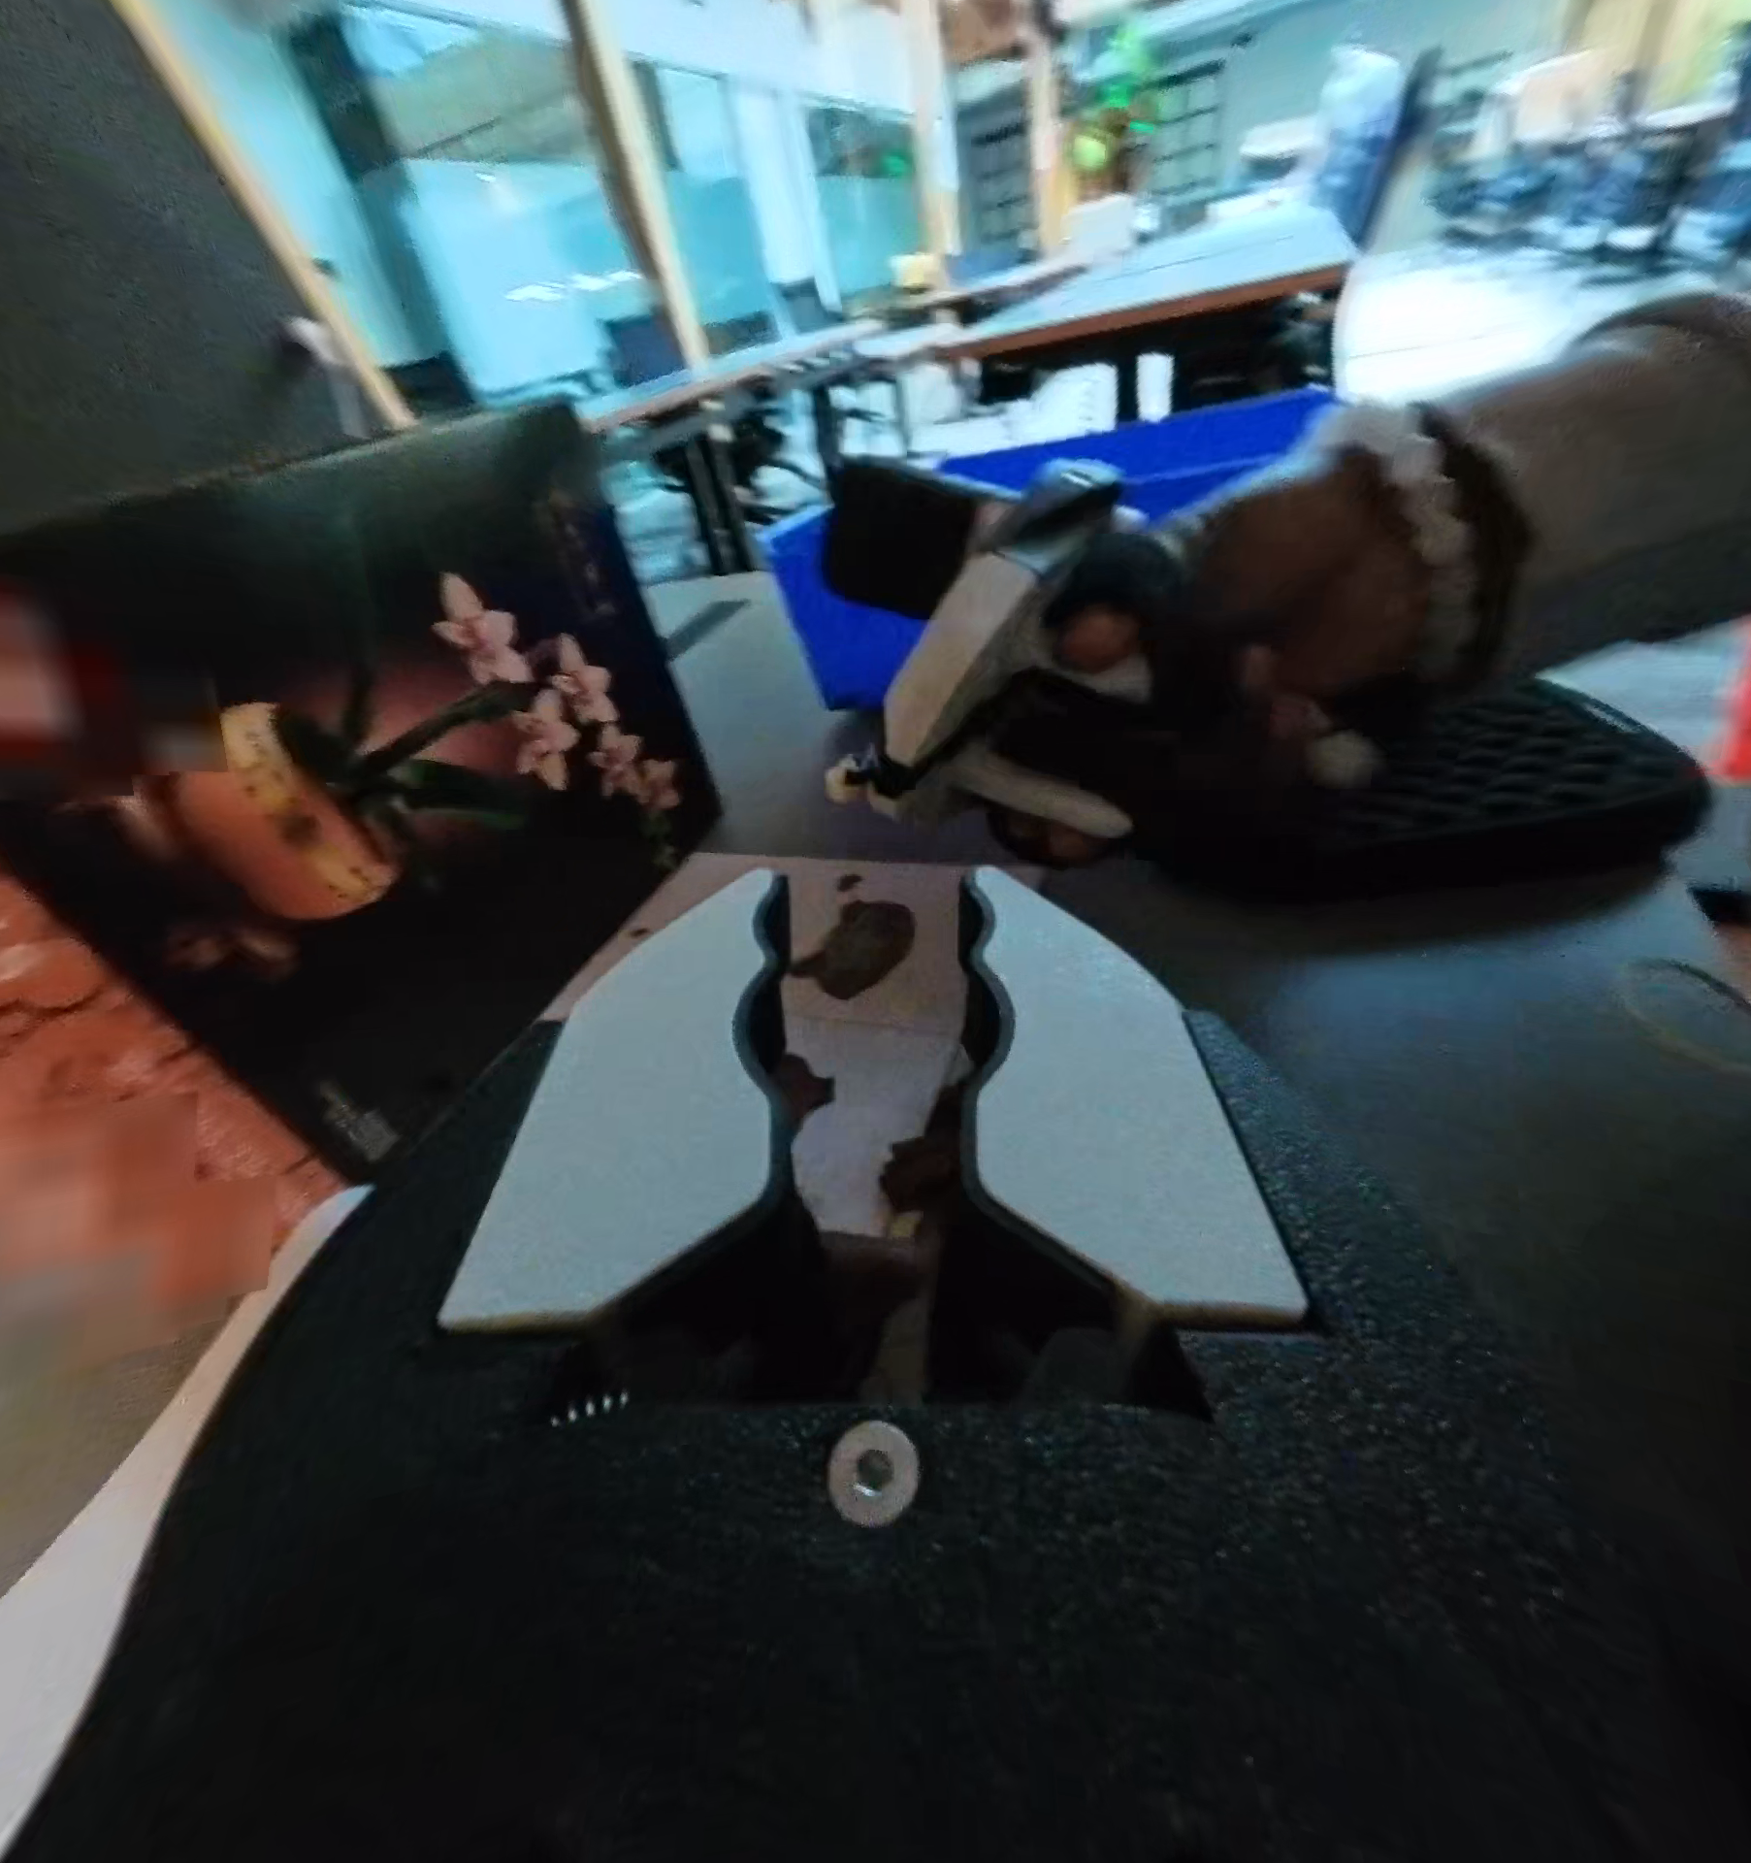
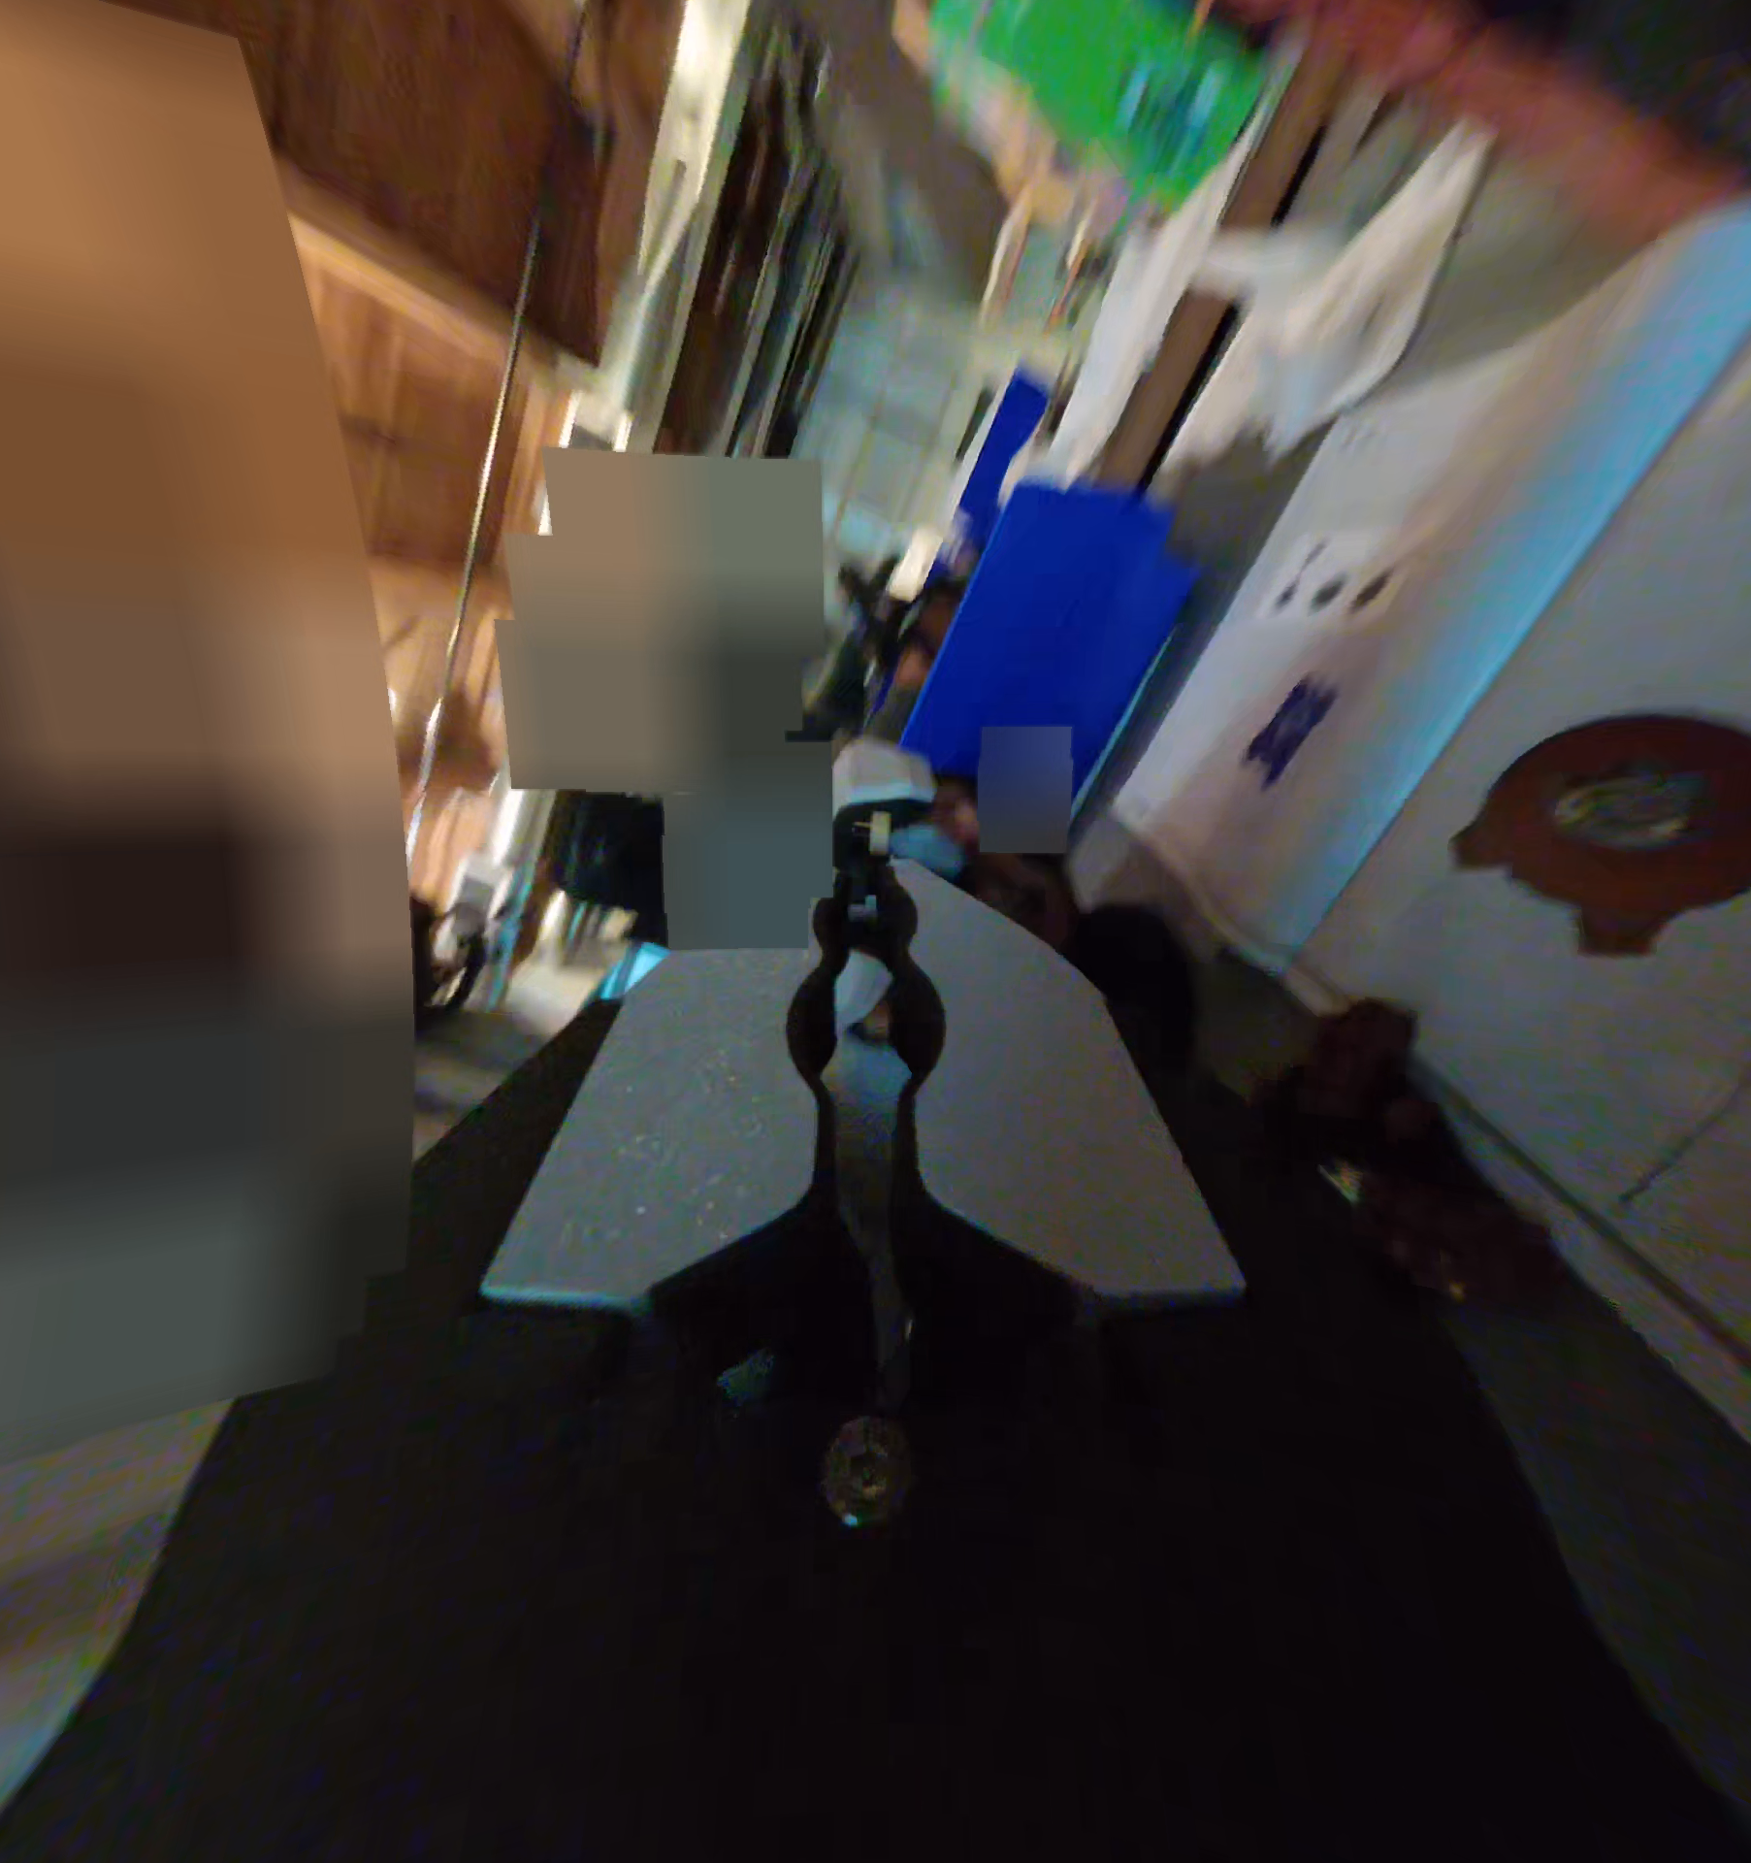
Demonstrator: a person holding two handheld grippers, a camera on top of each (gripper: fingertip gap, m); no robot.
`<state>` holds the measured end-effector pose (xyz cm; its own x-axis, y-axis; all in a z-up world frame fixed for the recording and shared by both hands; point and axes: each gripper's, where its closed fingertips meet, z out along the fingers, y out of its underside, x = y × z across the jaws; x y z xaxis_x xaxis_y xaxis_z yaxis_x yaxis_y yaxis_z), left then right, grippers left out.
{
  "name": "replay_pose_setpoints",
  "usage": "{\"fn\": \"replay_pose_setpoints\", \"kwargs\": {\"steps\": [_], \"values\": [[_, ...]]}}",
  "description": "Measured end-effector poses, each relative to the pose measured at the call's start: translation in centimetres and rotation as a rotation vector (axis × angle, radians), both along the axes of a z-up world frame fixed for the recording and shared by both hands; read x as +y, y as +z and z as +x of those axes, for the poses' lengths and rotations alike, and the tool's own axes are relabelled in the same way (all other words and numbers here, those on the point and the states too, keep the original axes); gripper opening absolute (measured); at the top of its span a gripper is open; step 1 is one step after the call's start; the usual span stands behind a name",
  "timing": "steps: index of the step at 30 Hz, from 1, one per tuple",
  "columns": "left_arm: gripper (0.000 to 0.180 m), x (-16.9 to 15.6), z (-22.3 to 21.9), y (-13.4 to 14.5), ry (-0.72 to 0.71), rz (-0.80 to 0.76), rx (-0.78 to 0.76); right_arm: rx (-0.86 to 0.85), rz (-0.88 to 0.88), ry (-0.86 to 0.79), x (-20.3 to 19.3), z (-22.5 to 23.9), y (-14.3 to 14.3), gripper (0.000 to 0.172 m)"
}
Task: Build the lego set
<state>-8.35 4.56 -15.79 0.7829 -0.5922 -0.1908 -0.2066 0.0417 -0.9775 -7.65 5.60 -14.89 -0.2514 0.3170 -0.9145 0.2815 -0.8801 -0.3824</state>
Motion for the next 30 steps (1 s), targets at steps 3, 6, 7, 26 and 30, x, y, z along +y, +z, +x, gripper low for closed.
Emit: {"fn": "replay_pose_setpoints", "kwargs": {"steps": [3,6,7,26,30], "values": [[0.03,1.0,-1.2,0.9,0.201,0.043,-0.033,0.051,-0.049,-0.221,1.0,-0.3,0.7,0.002],[0.028,1.5,-1.3,1.3,0.279,0.074,0.002,0.08,-0.124,-0.283,0.3,-0.8,0.8,0.003],[0.028,1.5,-1.0,1.4,0.274,0.081,0.018,0.091,-0.142,-0.291,0.1,-0.9,0.8,0.003],[0.013,0.8,0.3,1.2,0.194,0.093,0.005,0.089,-0.116,-0.237,-1.2,-1.6,0.4,0.002],[0.01,0.3,0.4,1.4,0.141,0.096,-0.044,0.065,-0.035,-0.162,-1.8,-1.5,0.6,0.003]]}}
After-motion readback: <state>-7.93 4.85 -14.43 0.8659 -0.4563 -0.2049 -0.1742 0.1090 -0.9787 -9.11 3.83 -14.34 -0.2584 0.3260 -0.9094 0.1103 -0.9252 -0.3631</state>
